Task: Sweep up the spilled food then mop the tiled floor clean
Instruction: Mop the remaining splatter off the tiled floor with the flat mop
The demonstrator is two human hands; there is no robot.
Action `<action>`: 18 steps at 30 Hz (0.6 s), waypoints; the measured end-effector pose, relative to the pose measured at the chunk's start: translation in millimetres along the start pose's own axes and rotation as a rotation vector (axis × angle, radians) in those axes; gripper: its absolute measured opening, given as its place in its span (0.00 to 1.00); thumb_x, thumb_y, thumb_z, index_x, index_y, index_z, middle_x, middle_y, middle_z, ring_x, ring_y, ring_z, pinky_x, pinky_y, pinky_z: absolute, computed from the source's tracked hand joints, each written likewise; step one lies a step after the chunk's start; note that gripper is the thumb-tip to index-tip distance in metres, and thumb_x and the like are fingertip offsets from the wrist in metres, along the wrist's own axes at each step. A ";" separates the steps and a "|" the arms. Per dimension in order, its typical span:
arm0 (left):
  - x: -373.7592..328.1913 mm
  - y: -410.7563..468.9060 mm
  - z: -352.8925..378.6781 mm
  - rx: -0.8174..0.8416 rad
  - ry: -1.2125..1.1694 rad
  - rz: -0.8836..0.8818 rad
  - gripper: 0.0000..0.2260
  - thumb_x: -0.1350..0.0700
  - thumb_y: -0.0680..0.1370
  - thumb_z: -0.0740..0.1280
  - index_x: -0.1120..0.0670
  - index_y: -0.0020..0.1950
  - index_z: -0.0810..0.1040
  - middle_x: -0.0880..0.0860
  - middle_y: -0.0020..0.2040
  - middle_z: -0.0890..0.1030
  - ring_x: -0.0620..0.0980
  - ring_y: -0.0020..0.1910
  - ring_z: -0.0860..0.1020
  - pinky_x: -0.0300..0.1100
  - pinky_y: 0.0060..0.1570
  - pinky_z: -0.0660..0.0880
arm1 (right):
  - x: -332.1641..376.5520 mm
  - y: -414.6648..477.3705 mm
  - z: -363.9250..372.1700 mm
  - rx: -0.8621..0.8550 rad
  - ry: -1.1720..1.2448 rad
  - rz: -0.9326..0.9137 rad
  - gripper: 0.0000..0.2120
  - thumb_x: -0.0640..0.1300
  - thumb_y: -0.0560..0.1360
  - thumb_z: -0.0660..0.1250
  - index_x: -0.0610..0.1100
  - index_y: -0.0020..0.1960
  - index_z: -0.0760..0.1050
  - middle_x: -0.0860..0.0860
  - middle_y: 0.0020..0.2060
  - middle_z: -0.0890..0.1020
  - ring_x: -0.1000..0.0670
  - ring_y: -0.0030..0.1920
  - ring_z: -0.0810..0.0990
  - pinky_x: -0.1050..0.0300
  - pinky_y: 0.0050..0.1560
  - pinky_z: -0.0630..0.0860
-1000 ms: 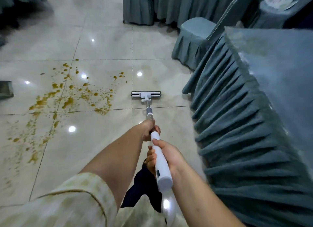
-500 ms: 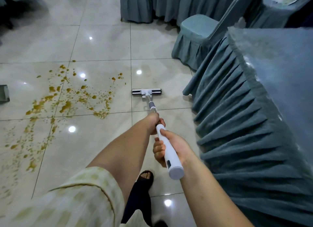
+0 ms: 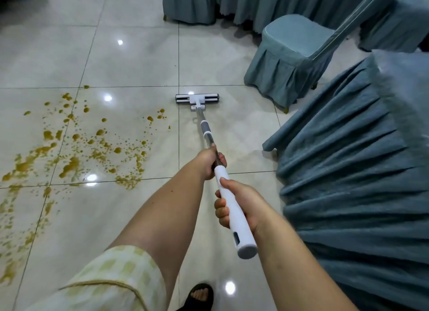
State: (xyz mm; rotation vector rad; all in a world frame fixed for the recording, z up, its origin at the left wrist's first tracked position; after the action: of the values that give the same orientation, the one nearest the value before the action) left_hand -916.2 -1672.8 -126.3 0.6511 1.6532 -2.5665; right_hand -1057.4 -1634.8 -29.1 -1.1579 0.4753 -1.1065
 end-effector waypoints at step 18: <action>116.5 -86.5 -35.0 0.013 0.193 -0.099 0.09 0.52 0.82 0.59 0.55 0.46 0.65 0.50 0.32 0.66 0.44 0.23 0.64 0.31 0.21 0.64 | -141.2 -83.5 -12.4 -0.022 0.248 -0.020 0.13 0.49 0.78 0.65 0.41 0.43 0.67 0.48 0.27 0.68 0.51 0.20 0.65 0.66 0.21 0.64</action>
State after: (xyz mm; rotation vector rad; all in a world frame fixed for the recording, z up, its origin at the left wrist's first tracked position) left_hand -1031.4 -1580.4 -104.8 0.8645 1.7665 -2.6595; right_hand -1164.6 -1516.2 9.8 -1.0505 0.6706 -1.2725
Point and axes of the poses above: each hand's wrist, its own y-axis towards the middle knuckle, its own z-axis out of the palm, x = y × z, the point moved 4 cm from there along y, towards the middle knuckle
